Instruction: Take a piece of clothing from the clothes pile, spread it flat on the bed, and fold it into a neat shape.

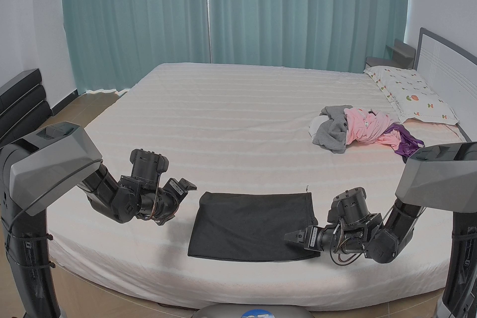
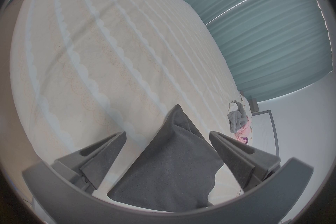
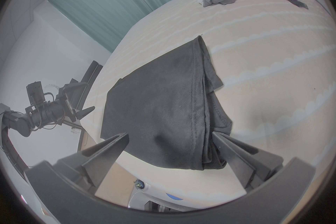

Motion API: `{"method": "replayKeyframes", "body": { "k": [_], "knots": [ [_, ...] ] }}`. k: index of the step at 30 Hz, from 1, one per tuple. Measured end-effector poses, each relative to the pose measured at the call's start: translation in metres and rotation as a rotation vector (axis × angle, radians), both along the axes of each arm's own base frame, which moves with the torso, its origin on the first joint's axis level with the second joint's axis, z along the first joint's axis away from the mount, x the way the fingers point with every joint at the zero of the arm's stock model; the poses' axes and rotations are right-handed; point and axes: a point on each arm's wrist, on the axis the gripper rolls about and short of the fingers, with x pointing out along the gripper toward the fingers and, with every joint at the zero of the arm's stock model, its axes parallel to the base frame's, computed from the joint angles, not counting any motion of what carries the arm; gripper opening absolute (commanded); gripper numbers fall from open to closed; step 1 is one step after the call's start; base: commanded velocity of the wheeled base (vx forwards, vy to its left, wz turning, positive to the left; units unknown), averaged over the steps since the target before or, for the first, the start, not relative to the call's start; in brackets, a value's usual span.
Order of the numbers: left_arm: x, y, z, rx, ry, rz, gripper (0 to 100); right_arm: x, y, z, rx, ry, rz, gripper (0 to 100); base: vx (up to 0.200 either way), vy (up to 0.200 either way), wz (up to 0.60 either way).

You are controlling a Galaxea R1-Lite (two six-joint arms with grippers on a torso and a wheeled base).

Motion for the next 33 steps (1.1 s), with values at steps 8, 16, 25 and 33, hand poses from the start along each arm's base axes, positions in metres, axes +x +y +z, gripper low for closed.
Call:
{"method": "replayKeyframes", "body": {
  "k": [8, 16, 25, 33],
  "knots": [
    [0.000, 0.000, 0.000, 0.000, 0.001, 0.000, 100, 0.000, 0.000, 0.002, 0.006, -0.018, -0.003, 100, 0.000, 0.000, 0.00],
    [0.000, 0.000, 0.000, 0.000, 0.000, 0.000, 100, -0.004, 0.002, -0.002, -0.040, -0.016, 0.010, 0, 0.000, 0.000, 0.00],
    [0.000, 0.000, 0.000, 0.001, 0.002, 0.000, 100, -0.009, -0.006, -0.004, -0.110, -0.022, -0.002, 0, 0.000, 0.000, 0.00],
    [0.000, 0.000, 0.000, 0.000, 0.001, 0.002, 100, -0.014, -0.014, -0.002, -0.127, 0.005, -0.011, 0, 0.000, 0.000, 0.00]
  ]
}}
